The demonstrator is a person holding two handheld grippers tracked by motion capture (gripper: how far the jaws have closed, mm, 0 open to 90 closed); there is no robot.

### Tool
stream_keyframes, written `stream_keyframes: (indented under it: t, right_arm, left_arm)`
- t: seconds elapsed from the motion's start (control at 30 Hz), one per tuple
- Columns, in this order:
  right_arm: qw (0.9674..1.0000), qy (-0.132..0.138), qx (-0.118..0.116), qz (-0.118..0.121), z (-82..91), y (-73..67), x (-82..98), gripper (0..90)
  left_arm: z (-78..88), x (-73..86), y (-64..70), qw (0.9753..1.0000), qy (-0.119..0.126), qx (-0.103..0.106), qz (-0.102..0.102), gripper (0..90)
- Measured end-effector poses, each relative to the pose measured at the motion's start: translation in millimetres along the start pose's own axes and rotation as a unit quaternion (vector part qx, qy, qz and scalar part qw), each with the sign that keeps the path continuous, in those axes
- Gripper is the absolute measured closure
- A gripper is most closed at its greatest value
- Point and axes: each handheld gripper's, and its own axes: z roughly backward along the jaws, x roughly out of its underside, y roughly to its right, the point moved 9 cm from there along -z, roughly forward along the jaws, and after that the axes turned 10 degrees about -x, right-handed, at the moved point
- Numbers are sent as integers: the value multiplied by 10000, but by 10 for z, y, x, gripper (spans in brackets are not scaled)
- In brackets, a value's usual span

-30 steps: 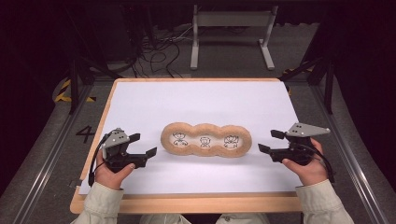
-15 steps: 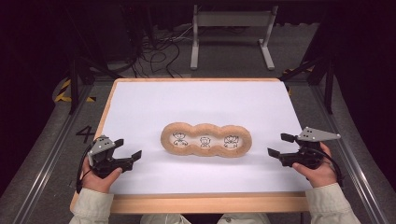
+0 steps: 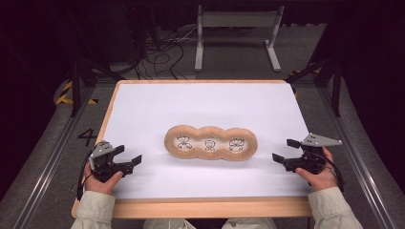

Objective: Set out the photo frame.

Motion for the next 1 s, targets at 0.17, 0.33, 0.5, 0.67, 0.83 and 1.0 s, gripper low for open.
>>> stream_keyframes:
  t: [0.17,0.33,0.5,0.67,0.83,1.0]
  right_arm:
    - [9997,-250,-9,-41,-117,14,143,99]
    - [9995,-297,19,-37,-186,-3,173,99]
    - [9990,-437,58,-27,-229,10,210,99]
    - [9985,-529,130,-91,-253,13,229,104]
    - [9971,-704,277,-100,-249,35,255,133]
    - [9972,-688,270,-120,-235,53,256,134]
  left_arm:
    - [-24,27,-15,9999,32,-66,-99,142]
    - [-53,49,25,9999,-5,-32,-124,140]
    - [-83,68,46,9996,-88,-48,-248,139]
    - [-85,71,49,9996,-103,-55,-263,137]
    - [-84,98,39,9990,-226,-143,-345,142]
    - [-82,86,33,9991,-191,-175,-325,142]
